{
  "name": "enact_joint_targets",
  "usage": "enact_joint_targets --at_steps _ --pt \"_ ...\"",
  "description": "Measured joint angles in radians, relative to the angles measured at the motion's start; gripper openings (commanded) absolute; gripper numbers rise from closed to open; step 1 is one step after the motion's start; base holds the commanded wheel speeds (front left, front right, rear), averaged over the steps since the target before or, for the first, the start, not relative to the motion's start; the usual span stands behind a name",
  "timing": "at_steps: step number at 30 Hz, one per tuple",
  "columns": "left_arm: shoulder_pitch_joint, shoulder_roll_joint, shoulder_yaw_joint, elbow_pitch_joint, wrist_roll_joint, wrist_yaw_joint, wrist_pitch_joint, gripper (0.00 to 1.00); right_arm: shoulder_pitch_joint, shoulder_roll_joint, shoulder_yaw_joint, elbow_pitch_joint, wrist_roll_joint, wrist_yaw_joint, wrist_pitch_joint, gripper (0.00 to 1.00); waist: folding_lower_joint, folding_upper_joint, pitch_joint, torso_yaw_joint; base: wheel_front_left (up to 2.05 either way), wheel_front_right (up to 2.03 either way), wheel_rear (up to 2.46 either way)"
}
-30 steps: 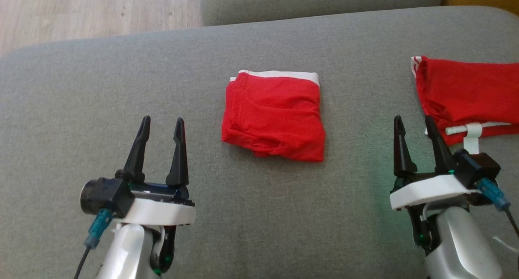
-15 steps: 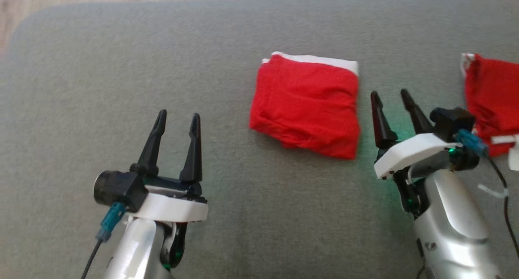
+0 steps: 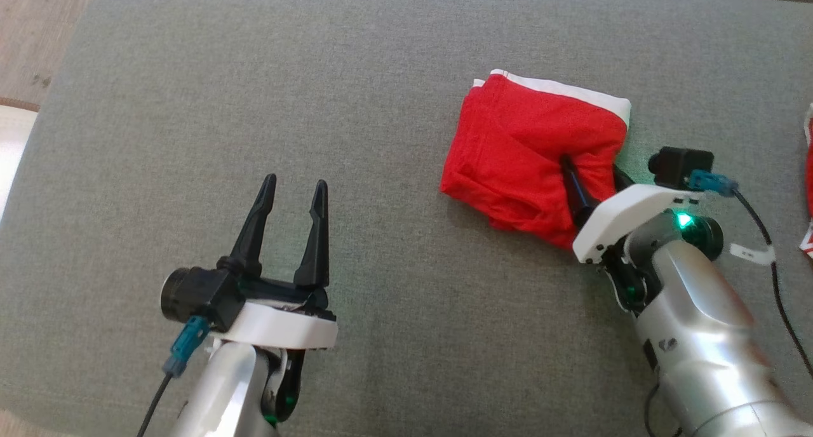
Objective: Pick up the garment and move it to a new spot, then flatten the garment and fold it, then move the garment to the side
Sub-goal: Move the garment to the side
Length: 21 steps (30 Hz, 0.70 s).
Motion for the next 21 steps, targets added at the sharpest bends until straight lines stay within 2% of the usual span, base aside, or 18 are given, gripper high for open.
enact_joint_targets --at_steps 3,4,5,6,11,15,21 --pt "0.000 0.000 0.000 0.000 0.000 0.000 0.000 1.00 -0.029 -0.006 0.047 0.033 0.001 0.000 0.003 1.00 0.0000 0.0000 0.000 -0.001 0.00 0.00 0.00" --pt "0.000 0.000 -0.001 0.001 0.000 0.000 0.000 1.00 -0.036 -0.006 0.060 0.042 0.001 0.000 0.003 0.69 0.0000 0.0000 0.000 -0.002 0.00 0.00 0.00" --pt "0.000 0.000 -0.001 0.001 0.000 0.000 0.000 1.00 -0.042 -0.007 0.072 0.050 0.001 0.000 0.001 0.25 0.0001 0.0000 -0.001 -0.004 0.00 0.00 0.00" --pt "0.000 0.000 -0.001 0.003 0.000 0.000 0.000 1.00 -0.045 -0.007 0.085 0.058 0.001 0.000 -0.007 0.00 0.0000 0.0000 -0.003 -0.006 0.00 0.00 0.00" --pt "0.000 0.000 0.001 0.006 0.000 0.000 0.000 1.00 -0.046 -0.001 0.118 0.092 -0.029 0.000 -0.048 0.00 0.0000 0.0000 -0.016 -0.018 0.00 0.00 0.00" --pt "0.001 0.000 0.005 0.007 0.005 0.000 0.000 1.00 -0.052 0.006 0.118 0.129 -0.097 0.000 -0.091 0.00 0.0000 0.0000 -0.032 -0.038 0.00 0.00 0.00" --pt "0.008 0.000 0.010 0.011 0.006 0.000 0.000 1.00 -0.070 -0.006 0.109 0.151 -0.264 0.000 -0.132 0.00 0.0000 0.0000 -0.061 -0.078 0.00 0.00 0.00"
